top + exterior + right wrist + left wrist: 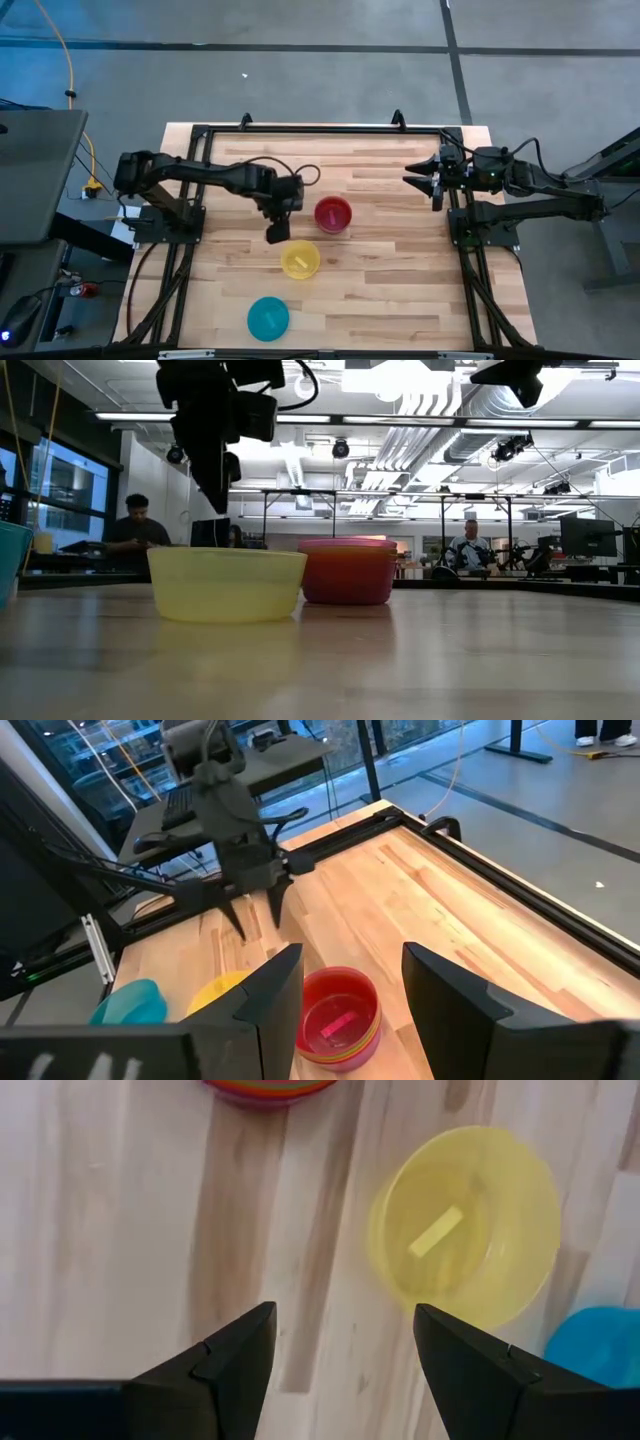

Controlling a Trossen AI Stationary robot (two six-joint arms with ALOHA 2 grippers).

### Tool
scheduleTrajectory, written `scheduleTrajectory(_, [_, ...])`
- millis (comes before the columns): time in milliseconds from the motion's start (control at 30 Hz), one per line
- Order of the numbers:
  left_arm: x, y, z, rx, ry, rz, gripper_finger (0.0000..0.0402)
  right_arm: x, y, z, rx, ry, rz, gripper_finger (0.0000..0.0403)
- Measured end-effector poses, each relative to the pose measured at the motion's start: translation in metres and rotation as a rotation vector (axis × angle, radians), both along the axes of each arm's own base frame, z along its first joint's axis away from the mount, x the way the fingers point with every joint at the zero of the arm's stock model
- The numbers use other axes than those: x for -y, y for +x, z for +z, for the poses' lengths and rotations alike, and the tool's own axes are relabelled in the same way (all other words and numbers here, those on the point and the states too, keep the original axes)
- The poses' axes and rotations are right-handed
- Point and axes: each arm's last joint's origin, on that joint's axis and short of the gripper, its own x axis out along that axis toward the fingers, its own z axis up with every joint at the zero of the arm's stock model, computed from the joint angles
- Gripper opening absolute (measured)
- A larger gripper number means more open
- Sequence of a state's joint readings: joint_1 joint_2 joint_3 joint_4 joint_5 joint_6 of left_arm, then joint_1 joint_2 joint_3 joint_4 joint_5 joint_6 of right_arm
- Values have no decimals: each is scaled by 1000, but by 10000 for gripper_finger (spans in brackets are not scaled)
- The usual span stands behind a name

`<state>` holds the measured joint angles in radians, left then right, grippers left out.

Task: Nest bowls inside each other
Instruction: Stack the yellow bowl on the red bowl

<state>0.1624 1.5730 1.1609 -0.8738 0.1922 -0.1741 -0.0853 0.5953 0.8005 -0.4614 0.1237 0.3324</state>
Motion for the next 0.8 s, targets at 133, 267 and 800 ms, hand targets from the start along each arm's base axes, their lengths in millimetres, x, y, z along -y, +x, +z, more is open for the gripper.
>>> scheduleTrajectory(133, [11, 7, -8, 20, -17, 22, 227, 0, 0, 0, -1, -2, -6, 165])
scheduleTrajectory(267, [19, 11, -14, -3, 23, 59, 227, 0, 0, -1, -6, -2, -6, 165])
scheduleTrajectory(800, [51, 26, -35, -33, 77, 166, 227, 0, -1, -4, -38, 4, -7, 165])
